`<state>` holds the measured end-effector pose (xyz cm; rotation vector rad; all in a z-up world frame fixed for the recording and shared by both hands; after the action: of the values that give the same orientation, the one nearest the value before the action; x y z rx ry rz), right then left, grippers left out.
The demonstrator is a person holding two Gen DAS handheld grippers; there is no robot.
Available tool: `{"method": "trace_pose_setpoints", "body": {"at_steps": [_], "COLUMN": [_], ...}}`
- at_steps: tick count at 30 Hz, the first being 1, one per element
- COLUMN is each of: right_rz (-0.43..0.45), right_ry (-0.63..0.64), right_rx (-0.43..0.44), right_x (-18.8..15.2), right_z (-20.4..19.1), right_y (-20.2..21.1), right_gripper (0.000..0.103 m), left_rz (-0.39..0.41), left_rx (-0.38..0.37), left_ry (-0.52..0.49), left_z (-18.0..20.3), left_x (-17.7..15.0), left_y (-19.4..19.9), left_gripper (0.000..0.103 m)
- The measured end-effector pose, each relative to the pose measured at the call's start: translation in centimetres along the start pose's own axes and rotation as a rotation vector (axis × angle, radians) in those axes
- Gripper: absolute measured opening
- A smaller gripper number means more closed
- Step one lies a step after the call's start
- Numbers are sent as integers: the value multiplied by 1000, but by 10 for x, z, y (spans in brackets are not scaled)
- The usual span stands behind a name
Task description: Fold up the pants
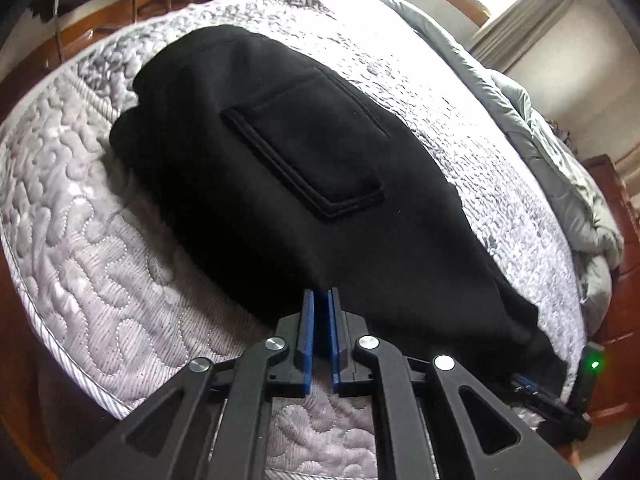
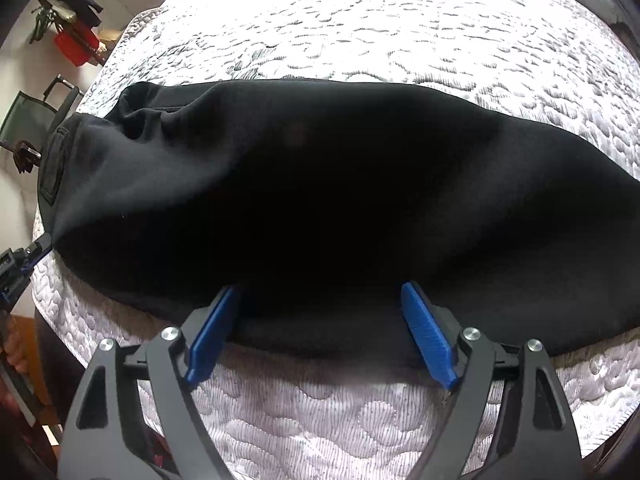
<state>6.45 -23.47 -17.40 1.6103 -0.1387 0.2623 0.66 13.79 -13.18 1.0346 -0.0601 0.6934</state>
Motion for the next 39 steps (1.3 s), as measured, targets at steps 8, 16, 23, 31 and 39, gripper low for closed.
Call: {"method": "trace_pose_setpoints", "body": {"at_steps": [8,16,23,31,39], "right_rz": [17,1,0,-9,-11], "right_ry": [-33,-17,14,35,67], "right_rx": [27,34,2,-14,-48], "right_x": [4,4,9,13,20], "right_z": [0,-7,-12,-15,-23], "right_y": [13,8,2,-1,-6], "right_gripper": [81,82,84,86,90], "left_rz": [78,-51,-76,19,-16], "left_rx": [72,-4,-38,-20,37], "left_ry": [-11,107,145,81,65], "left_z": [-6,-38,-35,-25,-40], "left_x": [29,45,56,39,25], "left_y": [15,-18,-38,-1,-21], "left_gripper": [22,24,24,14,16]}}
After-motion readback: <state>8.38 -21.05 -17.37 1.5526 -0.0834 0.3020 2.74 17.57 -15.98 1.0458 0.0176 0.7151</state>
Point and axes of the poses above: each gripper's, at about its wrist camera, not at the fingertips, and y roughly against the way its jaws point, z to its right, x to its top, the point moved 3 cm from there along -y, roughly the way its jaws point, and after that the axes turned 9 degrees about -x, right-handed, at the moved point
